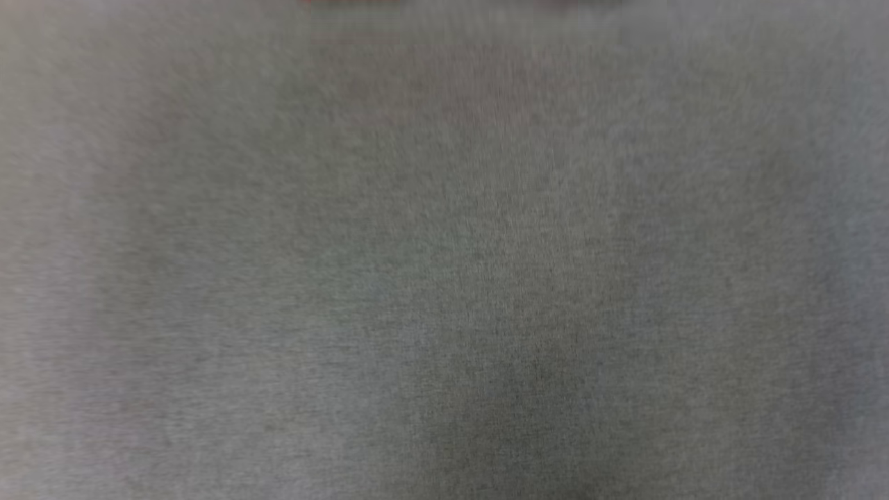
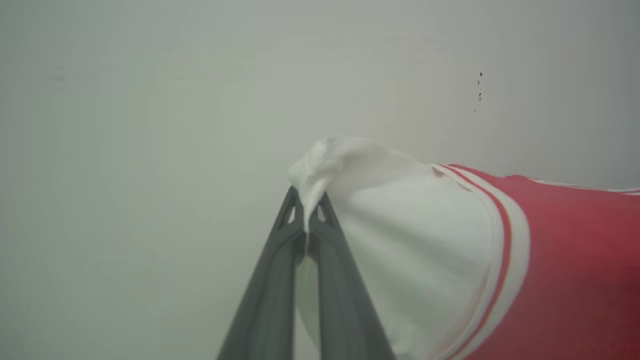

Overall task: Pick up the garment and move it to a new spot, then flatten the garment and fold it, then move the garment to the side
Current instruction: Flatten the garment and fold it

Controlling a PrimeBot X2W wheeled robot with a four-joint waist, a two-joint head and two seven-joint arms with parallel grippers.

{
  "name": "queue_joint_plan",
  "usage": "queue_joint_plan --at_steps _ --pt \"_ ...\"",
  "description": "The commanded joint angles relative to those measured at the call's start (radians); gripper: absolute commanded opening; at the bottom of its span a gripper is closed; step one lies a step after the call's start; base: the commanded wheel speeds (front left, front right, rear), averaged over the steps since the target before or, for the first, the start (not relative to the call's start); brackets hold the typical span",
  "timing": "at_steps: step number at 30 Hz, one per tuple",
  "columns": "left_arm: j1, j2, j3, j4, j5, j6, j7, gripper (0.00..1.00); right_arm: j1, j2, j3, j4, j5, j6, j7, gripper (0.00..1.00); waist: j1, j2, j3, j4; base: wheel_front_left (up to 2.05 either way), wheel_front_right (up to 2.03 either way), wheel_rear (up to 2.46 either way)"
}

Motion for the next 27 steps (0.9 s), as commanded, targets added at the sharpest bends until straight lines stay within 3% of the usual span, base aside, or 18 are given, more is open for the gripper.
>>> queue_joint_plan --at_steps 1,14,27 --pt "-0.016 0.006 0.007 0.011 0.006 0.003 -0.012 0.00 -0.016 0.013 0.003 0.011 0.002 -0.001 -0.013 0.00 -0.0001 -0.0001 0.089 -0.027 0.00 0.00 0.00" --pt "-0.153 -0.023 0.025 0.124 0.006 0.002 -0.155 0.00 -0.182 0.075 0.095 0.163 0.023 -0.001 -0.212 0.00 -0.0001 -0.0001 0.277 -0.062 0.00 0.00 0.00" --pt "-0.011 -0.068 0.036 0.195 -0.043 -0.032 -0.281 0.00 -0.098 0.044 0.195 0.279 0.109 -0.001 -0.286 0.00 -0.0001 -0.0001 0.248 -0.022 0.00 0.00 0.00"
